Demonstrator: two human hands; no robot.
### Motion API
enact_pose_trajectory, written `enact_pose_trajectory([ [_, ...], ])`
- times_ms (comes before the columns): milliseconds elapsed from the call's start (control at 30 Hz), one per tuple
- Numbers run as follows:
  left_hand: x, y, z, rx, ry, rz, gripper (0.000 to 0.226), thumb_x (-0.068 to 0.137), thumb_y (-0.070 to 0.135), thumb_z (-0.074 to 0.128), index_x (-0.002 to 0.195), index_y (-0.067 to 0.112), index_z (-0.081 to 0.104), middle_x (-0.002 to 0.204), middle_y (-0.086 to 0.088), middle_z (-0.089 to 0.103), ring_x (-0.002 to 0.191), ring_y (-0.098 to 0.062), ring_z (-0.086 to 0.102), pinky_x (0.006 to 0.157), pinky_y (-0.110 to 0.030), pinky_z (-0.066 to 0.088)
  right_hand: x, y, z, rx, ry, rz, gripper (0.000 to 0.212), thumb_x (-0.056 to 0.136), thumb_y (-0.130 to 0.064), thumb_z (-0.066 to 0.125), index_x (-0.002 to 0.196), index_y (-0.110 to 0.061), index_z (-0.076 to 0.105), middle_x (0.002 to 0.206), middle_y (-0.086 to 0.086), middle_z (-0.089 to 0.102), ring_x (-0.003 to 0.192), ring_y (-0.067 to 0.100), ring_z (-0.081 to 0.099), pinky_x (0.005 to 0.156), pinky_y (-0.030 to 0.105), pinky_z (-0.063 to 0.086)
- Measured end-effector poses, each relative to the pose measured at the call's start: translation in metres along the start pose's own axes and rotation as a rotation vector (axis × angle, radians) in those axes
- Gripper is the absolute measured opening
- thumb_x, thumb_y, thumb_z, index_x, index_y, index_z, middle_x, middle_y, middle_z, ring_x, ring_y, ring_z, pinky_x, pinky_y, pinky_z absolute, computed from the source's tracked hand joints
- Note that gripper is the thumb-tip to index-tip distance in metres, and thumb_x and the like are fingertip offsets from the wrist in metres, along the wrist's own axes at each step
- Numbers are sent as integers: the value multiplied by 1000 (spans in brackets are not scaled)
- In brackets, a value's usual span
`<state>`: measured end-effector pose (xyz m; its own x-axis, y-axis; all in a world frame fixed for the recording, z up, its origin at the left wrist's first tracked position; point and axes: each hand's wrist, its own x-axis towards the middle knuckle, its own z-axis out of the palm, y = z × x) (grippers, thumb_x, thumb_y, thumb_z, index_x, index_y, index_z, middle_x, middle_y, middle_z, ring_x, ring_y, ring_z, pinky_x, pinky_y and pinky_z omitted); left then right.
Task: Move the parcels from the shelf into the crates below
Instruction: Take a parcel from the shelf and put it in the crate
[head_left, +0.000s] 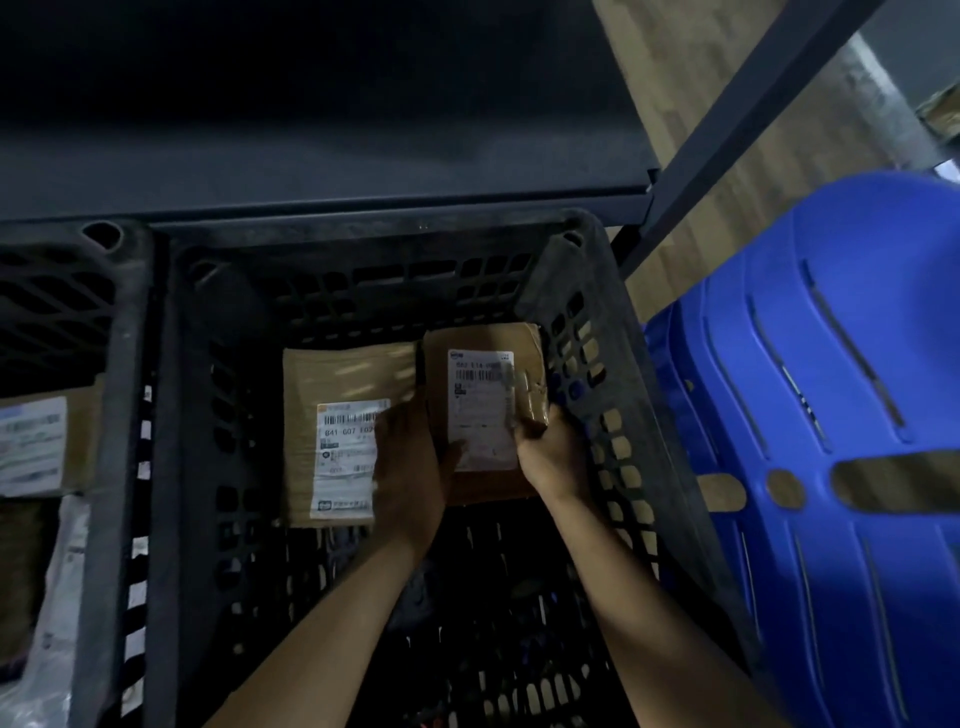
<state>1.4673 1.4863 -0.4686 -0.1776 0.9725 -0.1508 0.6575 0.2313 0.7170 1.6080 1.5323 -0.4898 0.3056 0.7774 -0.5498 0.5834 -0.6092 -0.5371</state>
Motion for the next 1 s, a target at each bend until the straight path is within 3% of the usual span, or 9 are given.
enact_pose_trajectory([
  [100, -2, 6, 0, 38, 5, -15, 63, 91, 18, 62, 146, 11, 31, 150, -12, 27, 138, -25, 22, 111, -30, 23, -1, -4, 1, -38, 53, -20, 45, 93, -26, 56, 135, -11, 47, 130, 13, 58, 119, 31, 56, 93, 39, 48],
  [167, 2, 8, -1, 32, -13, -54, 60, 93, 15, 59, 145, 8, 31, 149, -13, 28, 136, -22, 26, 105, -21, 30, -4, -8, 1, -89, 94, -33, 46, 93, -25, 54, 137, -13, 45, 131, 12, 58, 118, 30, 57, 92, 38, 48],
  [267, 9, 10, -9, 39, -99, -52, 41, 98, 2, 46, 139, -2, 39, 140, -20, 44, 111, 0, 47, 70, 6, 36, -14, -12, 0, -182, 152, -127, 52, 94, -26, 53, 143, -19, 38, 131, 10, 58, 115, 29, 59, 86, 37, 50],
  [333, 11, 11, -17, 40, -138, -29, 48, 96, 5, 51, 141, -2, 36, 141, -19, 44, 103, 2, 51, 71, 1, 42, -26, -14, -2, -237, 160, -205, 63, 94, -31, 52, 150, -20, 25, 141, 8, 50, 123, 27, 54, 88, 35, 48],
  [400, 9, 16, -30, 98, -163, -32, 64, 88, 19, 65, 143, 5, 36, 142, -13, 45, 123, -16, 49, 96, -25, 45, -39, -20, -9, -298, 134, -280, 70, 95, -38, 51, 153, -20, 18, 153, 6, 34, 135, 25, 41, 98, 34, 43],
  [467, 5, 25, -48, 182, -211, -6, 66, 87, 29, 65, 143, 9, 37, 139, -10, 47, 128, -26, 44, 101, -35, 41, -54, -30, -20, -324, 107, -396, 70, 94, -41, 52, 152, -19, 20, 153, 7, 32, 137, 24, 37, 103, 33, 40],
  [600, -5, 53, -105, 324, -137, 134, 65, 89, 43, 57, 145, 17, 36, 144, -2, 45, 132, -21, 41, 103, -32, 37, -95, -63, -61, -306, 131, -656, 62, 91, -46, 53, 144, -19, 34, 140, 2, 48, 130, 19, 46, 98, 27, 41],
  [733, -19, 98, -191, 323, -40, 269, 69, 91, 53, 49, 149, 19, 31, 151, 3, 36, 140, -16, 31, 111, -32, 33, -145, -107, -110, -233, 157, -801, 70, 91, -50, 53, 148, -17, 31, 151, 0, 38, 140, 12, 31, 106, 24, 33],
  [1000, -56, 192, -364, 360, 278, 409, 72, 86, 63, 45, 148, 30, 29, 149, 11, 39, 131, -13, 43, 93, -28, 46, -246, -219, -197, -162, 293, -1058, 73, 89, -61, 48, 149, -23, 28, 152, -9, 34, 139, 4, 27, 102, 14, 25],
])
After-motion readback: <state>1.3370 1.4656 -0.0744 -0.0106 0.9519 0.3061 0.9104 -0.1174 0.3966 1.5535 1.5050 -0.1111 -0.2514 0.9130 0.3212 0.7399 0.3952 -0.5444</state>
